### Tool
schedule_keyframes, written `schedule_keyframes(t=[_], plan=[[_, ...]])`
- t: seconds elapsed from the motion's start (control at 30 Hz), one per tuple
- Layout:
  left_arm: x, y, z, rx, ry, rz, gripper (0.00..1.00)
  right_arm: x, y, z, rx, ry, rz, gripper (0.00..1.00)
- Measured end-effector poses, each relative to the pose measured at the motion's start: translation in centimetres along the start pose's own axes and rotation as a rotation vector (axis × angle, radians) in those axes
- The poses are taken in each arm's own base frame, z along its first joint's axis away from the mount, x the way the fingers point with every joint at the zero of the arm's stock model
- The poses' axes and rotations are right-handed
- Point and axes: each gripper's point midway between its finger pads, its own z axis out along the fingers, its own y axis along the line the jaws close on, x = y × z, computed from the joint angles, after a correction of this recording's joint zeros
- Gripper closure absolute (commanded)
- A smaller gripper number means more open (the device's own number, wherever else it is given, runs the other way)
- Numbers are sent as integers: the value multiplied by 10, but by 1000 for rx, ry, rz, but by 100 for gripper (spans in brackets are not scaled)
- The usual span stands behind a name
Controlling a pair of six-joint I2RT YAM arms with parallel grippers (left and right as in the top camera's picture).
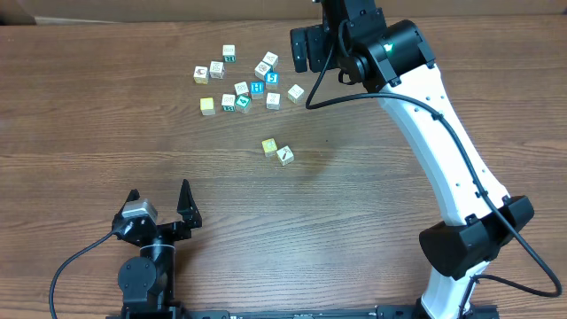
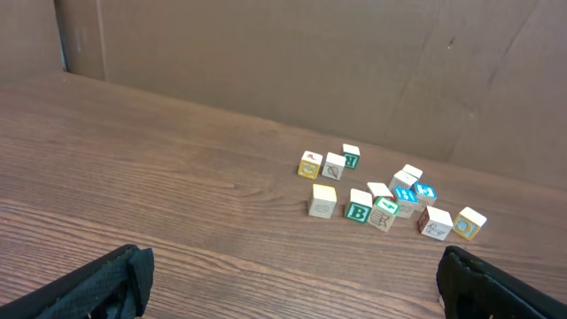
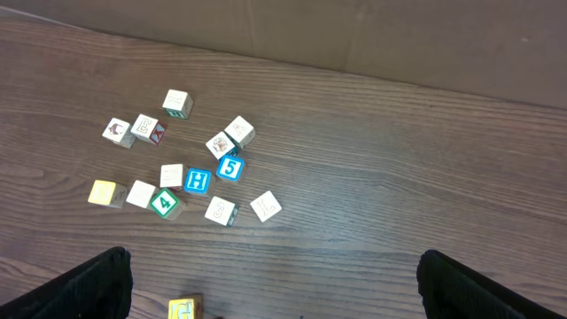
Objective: Form a circle
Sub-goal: 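Move the right gripper down toward the block cluster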
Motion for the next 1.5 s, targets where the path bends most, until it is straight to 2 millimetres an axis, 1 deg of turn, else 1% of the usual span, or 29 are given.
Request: schedule_keyframes(t=[0.1,0.2,0.3,0.47,0.53,0.57,0.6,0.63,0.7,0.77,0.8,0.83,0.9,0.93,0.97,1.03,1.1,1.17,1.23,1.3,1.5], plan=[[0,0,0,0,0,0,1,-3,0,0,-2,-11,2,0],[0,0,0,0,0,0,0,-14,3,0,-12,-58,9,1],[0,0,0,0,0,0,0,-29,6,-2,-24,-119,19,9],[0,0,0,0,0,0,1,-61,11,-8,-51,-249,38,22],[0,0,0,0,0,0,1,-71,13,-10,-59,-289,43,31],[0,0,0,0,0,0,0,-73,13,-11,-62,-301,42,38],[0,0,0,0,0,0,0,-76,14,-12,-64,-313,42,53],[0,0,0,0,0,0,0,-79,14,-13,-67,-324,44,64],[0,0,0,0,0,0,0,-82,15,-14,-69,-338,48,80],[0,0,0,0,0,0,1,-84,15,-14,-73,-345,53,86],[0,0,0,0,0,0,1,-84,16,-12,-75,-345,54,92],[0,0,0,0,0,0,1,-83,17,-10,-76,-342,49,96],[0,0,0,0,0,0,0,-79,18,0,-78,-323,50,96],[0,0,0,0,0,0,1,-77,19,7,-76,-311,48,93],[0,0,0,0,0,0,0,-73,20,17,-74,-293,47,85],[0,0,0,0,0,0,1,-65,21,35,-67,-261,50,72],[0,0,0,0,0,0,1,-53,23,59,-59,-216,35,66],[0,0,0,0,0,0,0,-41,24,79,-53,-177,32,56],[0,0,0,0,0,0,1,-29,25,100,-45,-137,25,53],[0,0,0,0,0,0,0,-17,25,117,-37,-101,18,46],[0,0,0,0,0,0,0,14,26,160,-22,-14,4,40]])
